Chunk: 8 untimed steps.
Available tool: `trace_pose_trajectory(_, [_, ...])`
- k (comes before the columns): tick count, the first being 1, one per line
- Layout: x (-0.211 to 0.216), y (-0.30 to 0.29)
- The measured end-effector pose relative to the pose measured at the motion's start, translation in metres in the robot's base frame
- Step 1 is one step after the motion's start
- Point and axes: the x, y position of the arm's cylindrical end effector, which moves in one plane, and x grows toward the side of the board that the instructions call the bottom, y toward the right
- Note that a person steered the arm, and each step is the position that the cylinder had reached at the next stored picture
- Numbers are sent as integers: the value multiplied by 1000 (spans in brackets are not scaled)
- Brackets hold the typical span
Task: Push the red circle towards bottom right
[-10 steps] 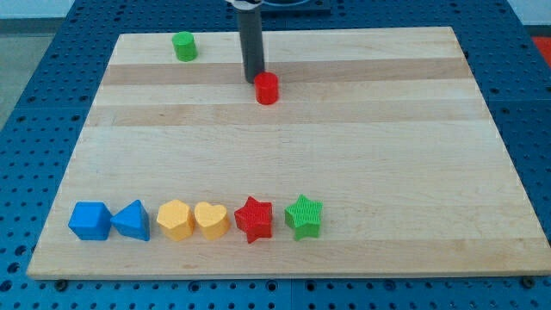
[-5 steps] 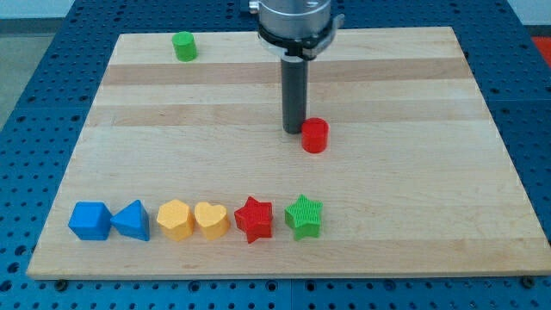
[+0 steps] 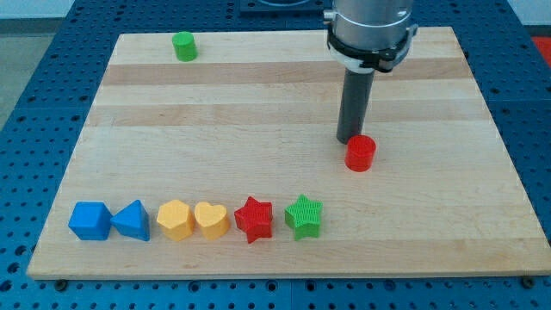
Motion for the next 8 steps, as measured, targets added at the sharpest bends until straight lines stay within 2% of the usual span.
trace_pose_trajectory(2, [10, 12])
trace_pose_trajectory(5, [71, 12])
trace_pose_trajectory(8, [88, 16])
